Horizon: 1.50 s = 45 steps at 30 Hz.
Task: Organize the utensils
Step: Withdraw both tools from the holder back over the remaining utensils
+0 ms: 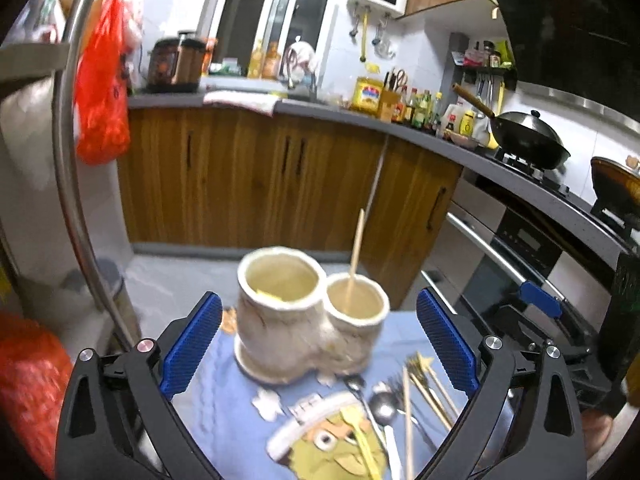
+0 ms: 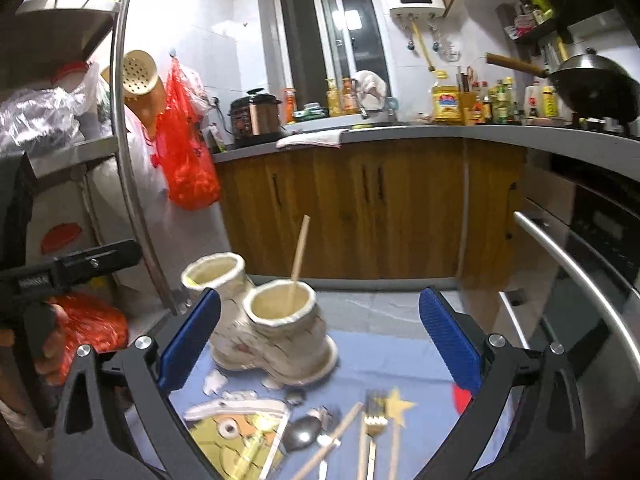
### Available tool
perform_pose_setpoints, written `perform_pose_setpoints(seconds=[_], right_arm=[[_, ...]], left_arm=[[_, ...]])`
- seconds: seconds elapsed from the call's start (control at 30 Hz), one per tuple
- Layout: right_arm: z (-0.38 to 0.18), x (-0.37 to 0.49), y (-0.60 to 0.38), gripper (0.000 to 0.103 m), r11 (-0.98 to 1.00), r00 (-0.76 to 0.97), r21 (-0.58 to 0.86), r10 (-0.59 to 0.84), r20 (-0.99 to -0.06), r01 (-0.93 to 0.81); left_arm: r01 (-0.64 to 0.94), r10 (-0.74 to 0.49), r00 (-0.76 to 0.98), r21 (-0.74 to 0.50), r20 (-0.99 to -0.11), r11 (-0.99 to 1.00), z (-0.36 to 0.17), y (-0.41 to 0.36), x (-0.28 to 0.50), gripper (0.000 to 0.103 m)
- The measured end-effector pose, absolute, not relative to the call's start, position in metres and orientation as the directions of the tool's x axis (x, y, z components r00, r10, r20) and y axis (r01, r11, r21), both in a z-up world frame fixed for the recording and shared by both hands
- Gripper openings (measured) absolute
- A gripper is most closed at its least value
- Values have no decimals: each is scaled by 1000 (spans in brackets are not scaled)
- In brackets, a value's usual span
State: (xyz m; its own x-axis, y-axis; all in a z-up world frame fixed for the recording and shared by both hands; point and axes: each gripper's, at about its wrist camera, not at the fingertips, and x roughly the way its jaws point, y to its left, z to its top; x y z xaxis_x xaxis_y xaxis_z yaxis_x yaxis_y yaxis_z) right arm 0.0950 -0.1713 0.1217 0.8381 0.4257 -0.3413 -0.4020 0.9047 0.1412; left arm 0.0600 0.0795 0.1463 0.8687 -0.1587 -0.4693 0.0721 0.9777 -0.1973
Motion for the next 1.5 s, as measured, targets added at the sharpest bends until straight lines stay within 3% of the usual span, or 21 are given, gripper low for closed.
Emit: perform_pose_setpoints(seconds=[0.6, 0.83, 1.0, 1.17, 1.23, 1.3, 1.33, 1.5], right_arm=[[43, 107, -224, 98, 937, 771, 132, 341, -538, -323], [18, 114, -235, 98, 940, 718, 136, 327, -615, -312], [7, 119, -238, 98, 940, 681, 141, 324, -657, -311], [-7, 128, -235, 98, 933, 612, 173, 340, -714, -316], [-10, 129, -231, 97, 931, 602, 169, 340, -723, -323], [-11, 129, -228, 94, 931, 598, 157, 335, -728, -331], [-12, 129, -226, 92, 932, 601, 146, 328, -729, -332], [-18, 133, -218, 67, 937, 591, 108, 296, -750, -331]], left_arm=[[43, -129, 763, -149, -633, 988, 53, 38, 72, 98], [102, -148, 723, -109, -675, 989, 29, 25, 77, 98], [178, -199, 607, -113, -770, 978, 1, 14, 84, 98], [204, -166, 577, -56, -800, 977, -15, 4, 83, 94], [201, -161, 578, -52, -800, 978, -17, 4, 83, 91], [209, -172, 564, -62, -808, 976, -20, 3, 85, 76], [215, -182, 552, -71, -814, 974, -22, 3, 86, 75], [239, -190, 516, -72, -835, 968, -30, -5, 88, 57]])
